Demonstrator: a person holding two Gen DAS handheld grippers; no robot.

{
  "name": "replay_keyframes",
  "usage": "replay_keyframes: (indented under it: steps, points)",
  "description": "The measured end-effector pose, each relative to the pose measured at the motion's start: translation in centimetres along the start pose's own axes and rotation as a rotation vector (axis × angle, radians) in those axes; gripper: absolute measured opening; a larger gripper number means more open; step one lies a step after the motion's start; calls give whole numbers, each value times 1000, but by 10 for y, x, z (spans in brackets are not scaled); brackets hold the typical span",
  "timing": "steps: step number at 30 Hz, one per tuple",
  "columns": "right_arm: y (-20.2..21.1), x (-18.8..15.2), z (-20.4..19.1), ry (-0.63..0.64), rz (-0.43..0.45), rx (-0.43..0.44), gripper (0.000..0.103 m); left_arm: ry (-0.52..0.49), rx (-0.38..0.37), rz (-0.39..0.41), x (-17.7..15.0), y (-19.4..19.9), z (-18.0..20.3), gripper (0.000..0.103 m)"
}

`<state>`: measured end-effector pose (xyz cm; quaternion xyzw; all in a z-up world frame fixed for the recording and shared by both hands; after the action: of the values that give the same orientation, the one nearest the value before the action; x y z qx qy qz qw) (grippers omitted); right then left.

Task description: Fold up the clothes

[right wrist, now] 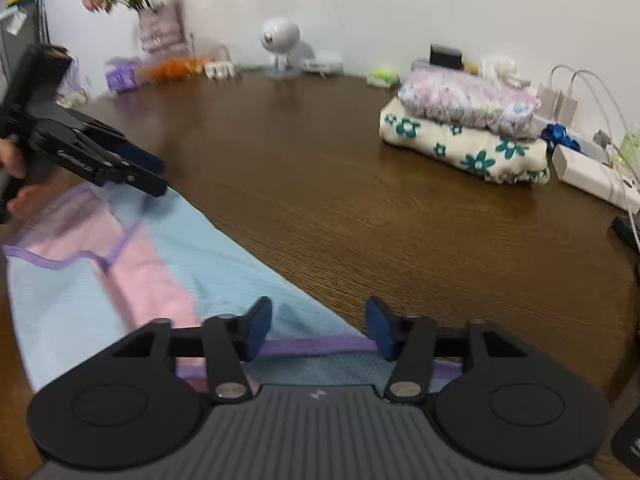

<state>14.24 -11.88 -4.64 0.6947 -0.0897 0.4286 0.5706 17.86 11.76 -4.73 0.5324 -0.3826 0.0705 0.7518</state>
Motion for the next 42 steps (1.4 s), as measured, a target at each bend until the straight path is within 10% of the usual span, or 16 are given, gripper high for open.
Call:
replay_keyframes:
  steps: [5, 15, 23, 27, 31, 36, 39, 40, 41, 42]
  points:
    - [-1, -5, -5, 26, 21, 4, 2, 0, -3, 24, -5, 7, 6, 3]
    - [86, -8, -26, 116, 235, 28, 1, 67, 67, 237, -47, 108, 52, 3]
    - [104, -73, -67, 174, 135, 86, 0, 235, 120, 224, -132, 124, 77, 6]
    - [113, -87, -82, 209, 123, 93, 6, 313, 172, 232, -142, 130, 60, 11]
    - [140, -69, -53, 111, 207, 25, 43, 351, 202, 237, -136, 137, 42, 45]
    - [113, -47, 23, -101, 172, -147, 43, 422, 218, 191, -125, 123, 7, 45]
    - [87, -42, 34, -131, 117, -136, 44, 448, 171, 191, -118, 117, 1, 33]
    - [80, -42, 36, -134, 105, -138, 43, 446, 151, 189, -117, 116, 0, 15]
    - [74, -43, 36, -139, 97, -135, 36, 453, 134, 199, -115, 115, -1, 0]
    - [70, -45, 36, -144, 92, -128, 6, 464, 118, 212, -113, 115, -2, 1]
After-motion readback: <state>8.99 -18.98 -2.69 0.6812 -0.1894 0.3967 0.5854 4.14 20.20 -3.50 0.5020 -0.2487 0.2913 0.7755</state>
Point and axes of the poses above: each gripper's, at about its wrist camera, not at the fingertips, and y roughly against the way its jaws point, z to its right, x to its top, the point moved 9 cm from there along -y, roughly the way its jaws point, and after that the axes turned 4 degrees about -x, right-handed, at the moved point
